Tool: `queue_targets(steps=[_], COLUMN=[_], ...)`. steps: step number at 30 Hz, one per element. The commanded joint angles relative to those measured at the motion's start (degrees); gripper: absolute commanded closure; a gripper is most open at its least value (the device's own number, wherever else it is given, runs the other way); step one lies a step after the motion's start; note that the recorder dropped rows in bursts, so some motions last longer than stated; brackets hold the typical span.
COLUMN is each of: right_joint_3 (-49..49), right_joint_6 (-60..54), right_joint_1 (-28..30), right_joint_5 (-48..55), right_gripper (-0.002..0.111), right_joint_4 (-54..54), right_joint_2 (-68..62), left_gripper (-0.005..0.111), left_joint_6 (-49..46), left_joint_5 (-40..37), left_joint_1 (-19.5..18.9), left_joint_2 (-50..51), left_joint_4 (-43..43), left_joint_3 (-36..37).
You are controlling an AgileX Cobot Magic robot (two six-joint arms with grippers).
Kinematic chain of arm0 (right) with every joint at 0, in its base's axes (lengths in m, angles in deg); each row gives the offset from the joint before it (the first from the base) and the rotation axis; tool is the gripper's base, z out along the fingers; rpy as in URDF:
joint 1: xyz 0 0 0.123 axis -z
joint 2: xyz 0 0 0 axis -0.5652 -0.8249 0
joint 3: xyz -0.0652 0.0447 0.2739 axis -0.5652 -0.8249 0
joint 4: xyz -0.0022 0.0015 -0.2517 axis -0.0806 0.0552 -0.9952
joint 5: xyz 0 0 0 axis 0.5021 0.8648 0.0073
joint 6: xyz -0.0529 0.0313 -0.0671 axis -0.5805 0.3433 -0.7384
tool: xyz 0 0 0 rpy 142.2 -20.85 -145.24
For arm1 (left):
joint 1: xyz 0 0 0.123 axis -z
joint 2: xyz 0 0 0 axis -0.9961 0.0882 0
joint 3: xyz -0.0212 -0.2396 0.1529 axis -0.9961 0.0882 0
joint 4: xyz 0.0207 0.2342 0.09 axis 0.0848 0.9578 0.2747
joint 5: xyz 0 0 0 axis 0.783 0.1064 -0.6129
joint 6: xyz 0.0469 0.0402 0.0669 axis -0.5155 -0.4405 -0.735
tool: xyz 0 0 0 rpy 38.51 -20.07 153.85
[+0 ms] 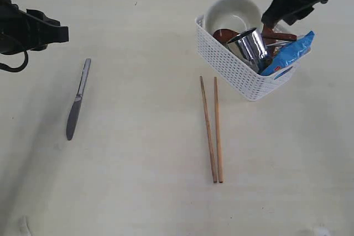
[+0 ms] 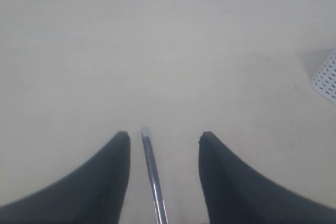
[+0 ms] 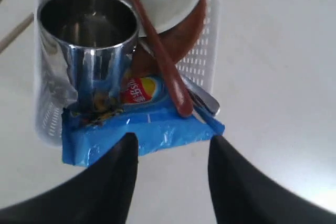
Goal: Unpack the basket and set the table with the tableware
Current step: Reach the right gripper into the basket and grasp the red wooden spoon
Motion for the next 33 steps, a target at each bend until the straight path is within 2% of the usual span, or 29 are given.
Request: queue_targets(steps=[1,6,29,33], right_joint_3=[2.9,5.6,6.5,6.5], right_joint_6=[-7.7,-8.1,-10.1,-10.1], right_joint_1=[0.4,0.4,0.9,0.9], right_joint_5=[0.1,0.1,-4.5,-4.5], right_gripper=[0.066,0.066,0.066,0.075], right_joint_4=[-3.5,-9.4,-10.0,-10.0], right_joint_2=[-6.7,-12.5,-20.0,-20.0], left_gripper=[0.066,0.066,0.066,0.066], left_joint_6=[-0.1,-0.1,-0.1,-0.1], left_joint_5=[0.2,0.2,0.2,0.2], left_joint_1=[-0.3,-0.3,-0.3,-0.3], left_joint_2=[-0.5,-0.5,-0.5,-0.5], left_joint_4=[0.2,0.2,0.2,0.2], left_joint_3=[0.3,0.3,0.3,0.3])
